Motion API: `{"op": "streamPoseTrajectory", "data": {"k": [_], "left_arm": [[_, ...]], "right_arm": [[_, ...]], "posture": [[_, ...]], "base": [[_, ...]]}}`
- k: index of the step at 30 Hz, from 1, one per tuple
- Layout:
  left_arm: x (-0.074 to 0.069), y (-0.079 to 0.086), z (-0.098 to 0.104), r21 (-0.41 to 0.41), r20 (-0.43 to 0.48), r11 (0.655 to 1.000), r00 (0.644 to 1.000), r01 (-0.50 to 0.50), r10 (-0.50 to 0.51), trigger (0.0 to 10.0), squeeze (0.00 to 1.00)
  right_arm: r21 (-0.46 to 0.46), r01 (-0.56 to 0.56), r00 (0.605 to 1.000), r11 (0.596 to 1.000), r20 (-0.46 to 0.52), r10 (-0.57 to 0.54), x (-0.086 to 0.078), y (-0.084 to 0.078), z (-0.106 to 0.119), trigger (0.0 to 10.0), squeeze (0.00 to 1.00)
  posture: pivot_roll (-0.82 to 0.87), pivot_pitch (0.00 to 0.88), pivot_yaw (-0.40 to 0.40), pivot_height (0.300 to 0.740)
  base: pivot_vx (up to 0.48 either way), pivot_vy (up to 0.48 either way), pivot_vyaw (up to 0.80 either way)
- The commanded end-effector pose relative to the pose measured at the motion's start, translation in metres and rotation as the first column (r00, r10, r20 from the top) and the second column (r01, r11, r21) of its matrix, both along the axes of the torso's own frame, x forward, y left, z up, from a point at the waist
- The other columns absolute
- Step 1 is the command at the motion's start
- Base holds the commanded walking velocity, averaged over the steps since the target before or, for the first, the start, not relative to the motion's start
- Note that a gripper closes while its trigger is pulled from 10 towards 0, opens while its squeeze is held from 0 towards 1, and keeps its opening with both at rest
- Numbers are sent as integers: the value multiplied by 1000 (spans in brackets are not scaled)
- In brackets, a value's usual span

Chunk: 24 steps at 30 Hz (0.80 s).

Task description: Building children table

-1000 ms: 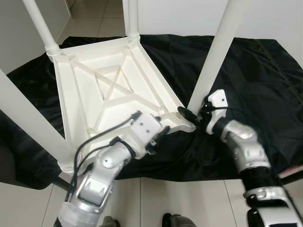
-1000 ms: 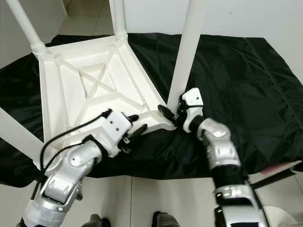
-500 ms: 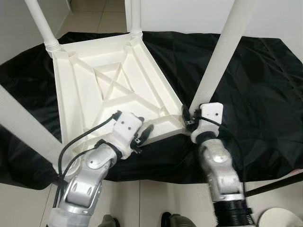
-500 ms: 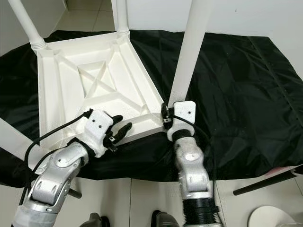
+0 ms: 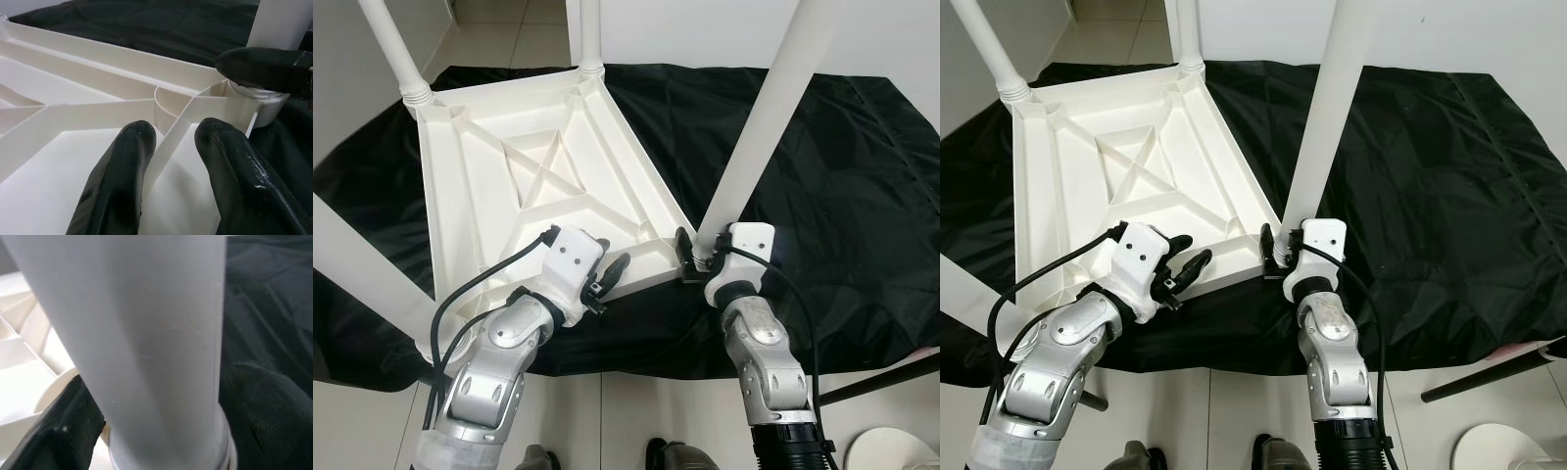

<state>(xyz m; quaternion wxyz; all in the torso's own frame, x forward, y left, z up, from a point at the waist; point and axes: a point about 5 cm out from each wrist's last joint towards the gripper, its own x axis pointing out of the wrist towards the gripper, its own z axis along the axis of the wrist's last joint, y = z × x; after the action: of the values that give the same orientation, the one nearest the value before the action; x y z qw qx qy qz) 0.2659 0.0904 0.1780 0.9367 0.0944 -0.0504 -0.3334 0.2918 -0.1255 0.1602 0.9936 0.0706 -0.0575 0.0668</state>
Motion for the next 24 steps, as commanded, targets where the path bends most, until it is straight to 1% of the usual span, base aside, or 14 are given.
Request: {"op": "streamPoseTrajectory", "data": {"k": [1, 2, 4, 8, 10, 11, 14, 15, 17, 19, 20, 22, 23, 24], "left_arm": [[1, 3, 1, -8, 5, 997, 997, -76, 76, 10000, 0], [0, 1, 2, -14, 3, 998, 998, -69, 69, 10000, 0], [-2, -1, 1, -15, -1, 998, 998, -56, 56, 10000, 0], [-6, -3, -2, -1, -14, 1000, 1000, -23, 23, 10000, 0], [-9, -5, -3, 11, -33, 1000, 999, 15, -14, 10000, 0], [-9, -5, -3, 11, -33, 1000, 999, 15, -14, 10000, 0], [-8, -2, -3, 19, -51, 999, 998, 44, -43, 10000, 0], [-8, -2, -3, 19, -51, 999, 998, 44, -43, 10000, 0], [-6, 1, -2, 34, -43, 999, 998, 41, -39, 10000, 0], [-5, 3, 1, 42, -40, 998, 999, 38, -37, 10000, 0], [-5, 3, 1, 42, -40, 998, 999, 38, -37, 10000, 0], [-5, 2, 2, 44, -39, 998, 999, 38, -37, 10000, 0], [-6, 2, 2, 42, -40, 998, 999, 38, -36, 10000, 0], [-6, 1, 2, 42, -40, 998, 999, 36, -35, 10000, 0]], "right_arm": [[25, -46, 999, 999, -4, 46, -2, 2, -1, 10000, 980], [30, -104, 995, 994, 4, 104, -2, 3, 0, 10000, 0], [-16, -175, 984, 984, 22, 176, 0, 1, 1, 10000, 0], [-80, -218, 975, 973, 36, 221, 5, -7, 3, 10000, 0], [-165, -319, 943, 933, 46, 330, 11, -14, 7, 10000, 0], [-165, -319, 943, 933, 46, 330, 11, -14, 7, 10000, 0], [-250, -461, 877, 852, 19, 480, 14, -16, 10, 10000, 0], [-250, -461, 877, 852, 19, 480, 14, -16, 10, 10000, 0], [-284, -505, 850, 815, 1, 527, 16, -18, 11, 10000, 0], [-330, -576, 801, 748, -45, 597, 22, -21, 11, 10000, 0], [-330, -576, 801, 748, -45, 597, 22, -21, 11, 10000, 0], [-360, -601, 783, 714, -82, 617, 31, -28, 9, 10000, 0], [-360, -598, 787, 716, -96, 609, 36, -32, 7, 5333, 0], [-354, -596, 792, 721, -107, 602, 39, -36, 5, 0, 0]], "posture": [[-31, 134, -4, 740], [-34, 128, -2, 740], [-34, 119, 1, 740], [-35, 119, 0, 740], [-39, 118, 0, 740], [-39, 118, 0, 740], [-38, 125, -3, 740], [-38, 125, -3, 740], [-41, 128, 6, 740], [-38, 133, 12, 740], [-38, 133, 12, 740], [-35, 137, 12, 740], [-33, 139, 11, 740], [-29, 140, 9, 740]], "base": [[0, 0, 0], [0, 0, 0], [0, 0, 0], [0, 0, 0], [0, 0, 0], [0, 0, 0], [0, 0, 0], [0, 0, 0], [0, 0, 0], [0, 0, 0], [0, 0, 0], [0, 0, 0], [0, 0, 0], [0, 0, 0]]}}
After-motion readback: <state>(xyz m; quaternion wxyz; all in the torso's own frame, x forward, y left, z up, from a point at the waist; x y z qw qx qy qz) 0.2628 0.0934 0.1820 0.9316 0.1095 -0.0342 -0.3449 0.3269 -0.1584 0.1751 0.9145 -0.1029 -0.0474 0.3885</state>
